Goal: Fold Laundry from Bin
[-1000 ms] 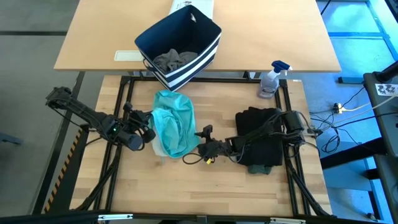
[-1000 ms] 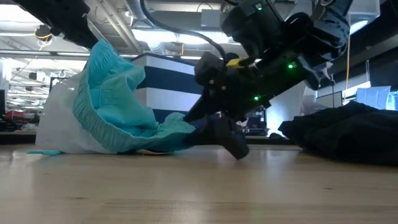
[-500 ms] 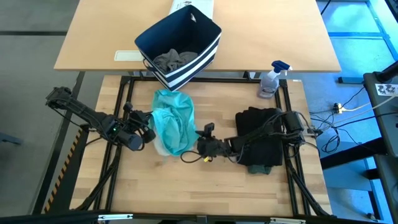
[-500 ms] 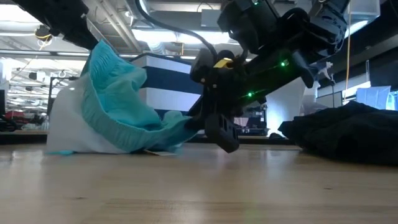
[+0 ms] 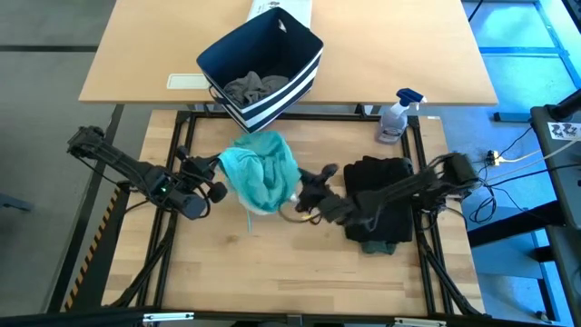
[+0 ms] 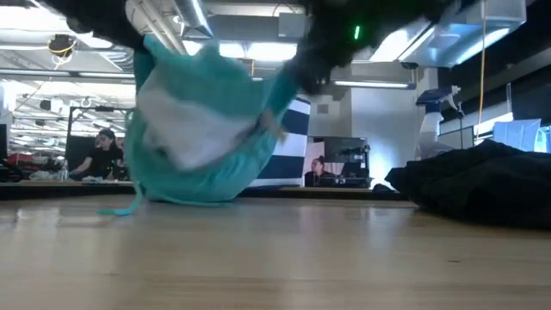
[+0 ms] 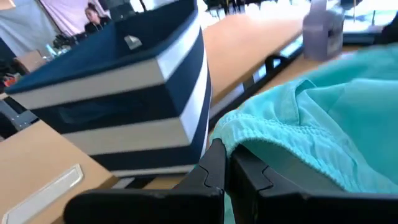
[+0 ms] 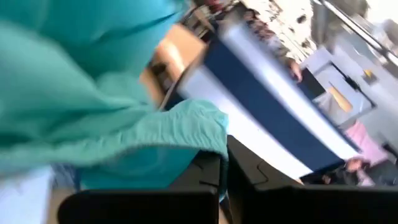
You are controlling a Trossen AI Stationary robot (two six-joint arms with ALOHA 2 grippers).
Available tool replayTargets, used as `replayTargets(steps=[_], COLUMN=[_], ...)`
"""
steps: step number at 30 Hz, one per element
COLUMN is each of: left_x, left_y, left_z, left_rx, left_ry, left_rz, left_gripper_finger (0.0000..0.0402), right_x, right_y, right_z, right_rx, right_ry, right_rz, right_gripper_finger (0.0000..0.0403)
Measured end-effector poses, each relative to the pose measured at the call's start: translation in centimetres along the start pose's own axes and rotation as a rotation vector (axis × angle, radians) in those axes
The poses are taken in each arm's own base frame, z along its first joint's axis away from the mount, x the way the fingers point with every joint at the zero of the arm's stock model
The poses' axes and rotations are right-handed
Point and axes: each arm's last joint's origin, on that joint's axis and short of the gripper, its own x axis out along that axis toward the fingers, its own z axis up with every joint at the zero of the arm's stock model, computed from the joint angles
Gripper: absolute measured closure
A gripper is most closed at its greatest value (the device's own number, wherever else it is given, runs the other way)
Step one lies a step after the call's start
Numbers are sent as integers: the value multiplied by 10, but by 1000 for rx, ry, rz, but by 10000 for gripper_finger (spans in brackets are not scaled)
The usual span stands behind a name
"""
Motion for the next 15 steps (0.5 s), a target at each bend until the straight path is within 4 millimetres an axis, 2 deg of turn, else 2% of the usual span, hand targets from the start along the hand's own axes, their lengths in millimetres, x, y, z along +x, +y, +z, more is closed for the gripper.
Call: replayTargets(steps=[4,8,12,15], left_x=[-6,-12,-15,-16], left_y=[1,-1,-4,-10], left_z=[13,16,13,10], left_rx=[-40,-12,52,80], left_ry=[-25,-4,71,152], left_rz=[-21,-92,-208,-310], left_gripper_finger=[401,401,383,359], right_x=[-14,-29,-38,-42], right_y=[-45,-84,-108,-117], right_z=[20,30,34,34], right_rx=[135,229,284,298], right_ry=[-36,-37,-28,-8], right_rz=[-62,-145,-196,-231], right_gripper_finger=[398,399,400,401])
